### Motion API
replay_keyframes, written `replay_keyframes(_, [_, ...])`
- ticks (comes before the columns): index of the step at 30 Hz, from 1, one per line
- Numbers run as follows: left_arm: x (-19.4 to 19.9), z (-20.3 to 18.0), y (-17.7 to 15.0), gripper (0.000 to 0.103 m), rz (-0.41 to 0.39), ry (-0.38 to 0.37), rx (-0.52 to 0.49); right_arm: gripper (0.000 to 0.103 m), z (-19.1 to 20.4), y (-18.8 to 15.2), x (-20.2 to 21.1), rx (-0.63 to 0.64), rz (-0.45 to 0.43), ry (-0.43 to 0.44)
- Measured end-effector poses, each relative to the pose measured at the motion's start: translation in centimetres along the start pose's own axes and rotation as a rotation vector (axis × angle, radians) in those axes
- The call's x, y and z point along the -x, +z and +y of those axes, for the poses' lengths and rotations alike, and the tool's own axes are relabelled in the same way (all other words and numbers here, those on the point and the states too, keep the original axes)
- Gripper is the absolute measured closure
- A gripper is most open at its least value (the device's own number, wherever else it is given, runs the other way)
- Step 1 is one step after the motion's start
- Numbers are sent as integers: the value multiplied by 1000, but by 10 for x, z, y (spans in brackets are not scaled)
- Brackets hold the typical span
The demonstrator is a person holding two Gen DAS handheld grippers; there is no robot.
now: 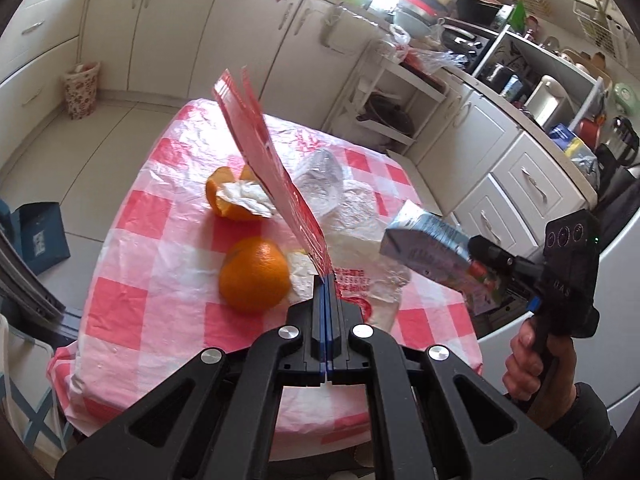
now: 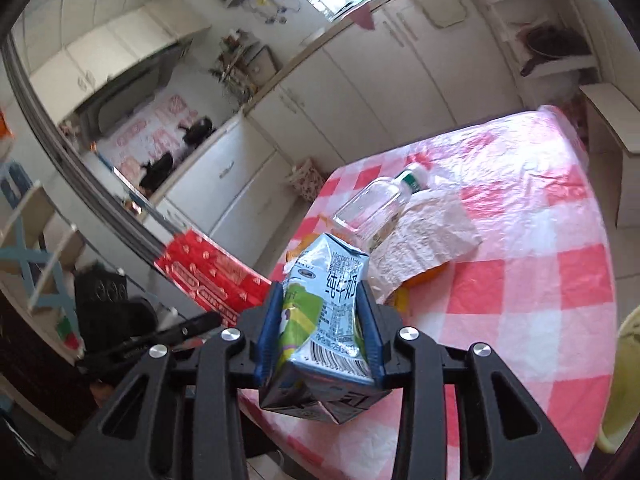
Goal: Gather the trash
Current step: 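Carry the carton and wrapper to the yellow bin and open both tools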
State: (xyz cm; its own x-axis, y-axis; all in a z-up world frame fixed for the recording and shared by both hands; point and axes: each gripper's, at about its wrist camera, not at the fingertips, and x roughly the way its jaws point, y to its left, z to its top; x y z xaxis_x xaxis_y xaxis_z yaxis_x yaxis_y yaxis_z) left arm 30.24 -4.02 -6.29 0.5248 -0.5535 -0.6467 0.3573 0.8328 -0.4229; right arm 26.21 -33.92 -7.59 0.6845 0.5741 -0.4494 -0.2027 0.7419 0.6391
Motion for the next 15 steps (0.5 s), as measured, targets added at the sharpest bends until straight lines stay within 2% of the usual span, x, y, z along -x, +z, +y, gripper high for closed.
replay_keyframes(2, [3,-10,-2,102,-6,-18,-26,65,-13,4,19,-40,-37,-10])
replay_keyframes(5, [6,-38,2,102,-11,-66,-77,65,-41,9,52,-113,-110,-73])
replay_keyframes(10, [-10,-105,8,102,22,-149,-164,65,-115,3,113,-318,-205,-271])
replay_keyframes(14, [-48,-167,4,102,86,-202,-233,65,-179,-11,127,-484,-148,-481])
replay_keyframes(15, [-62,-186,0,102,109,-215,-251,65,-192,-14,127,-525,-122,-504])
